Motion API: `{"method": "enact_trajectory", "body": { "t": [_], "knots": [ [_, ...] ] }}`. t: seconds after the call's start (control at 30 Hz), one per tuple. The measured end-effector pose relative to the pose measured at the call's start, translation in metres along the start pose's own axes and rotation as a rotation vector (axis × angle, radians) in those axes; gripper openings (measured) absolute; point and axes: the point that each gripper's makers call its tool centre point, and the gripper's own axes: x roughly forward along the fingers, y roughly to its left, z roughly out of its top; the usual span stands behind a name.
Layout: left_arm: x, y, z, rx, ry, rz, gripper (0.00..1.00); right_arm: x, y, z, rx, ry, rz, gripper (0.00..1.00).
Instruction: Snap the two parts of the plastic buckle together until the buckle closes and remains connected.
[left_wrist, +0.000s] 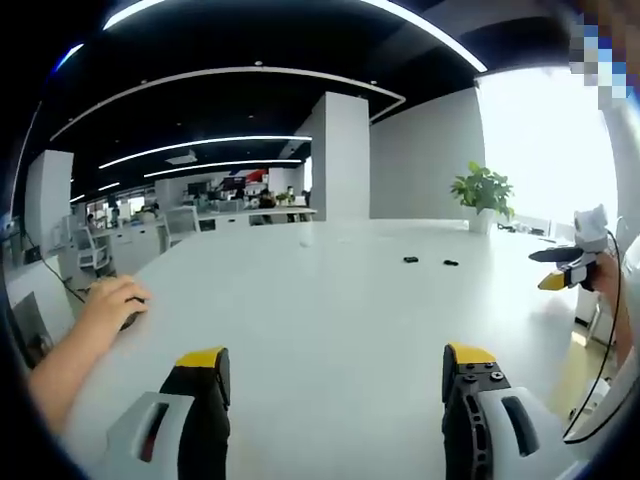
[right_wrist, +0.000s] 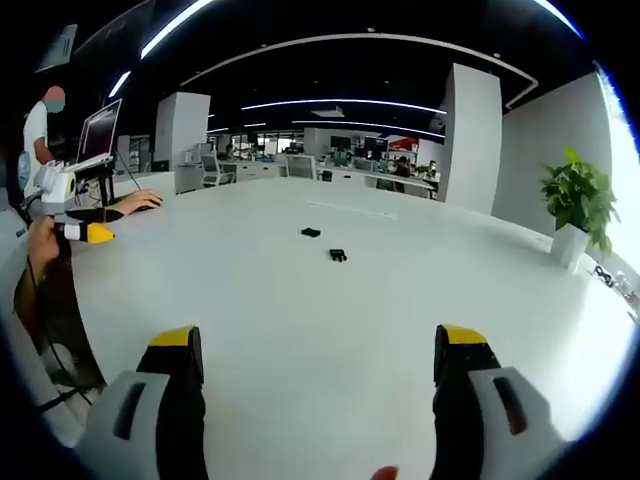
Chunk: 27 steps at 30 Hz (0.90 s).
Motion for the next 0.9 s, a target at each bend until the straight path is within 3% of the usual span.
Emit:
{"method": "enact_trajectory", "body": {
  "t": [0.5,0.9],
  "knots": [
    [0.016,-0.019,0.004,0.006,-0.009,-0.079,0.89,0.002,0.000,-0.005,0.013,0.004,0.007,0.95],
    [0.029,-0.023,0.004,0.026,0.021,-0.107,0.89,0.004,-0.004,-0.006,0.016,0.006,0.006,0.95]
  ]
}}
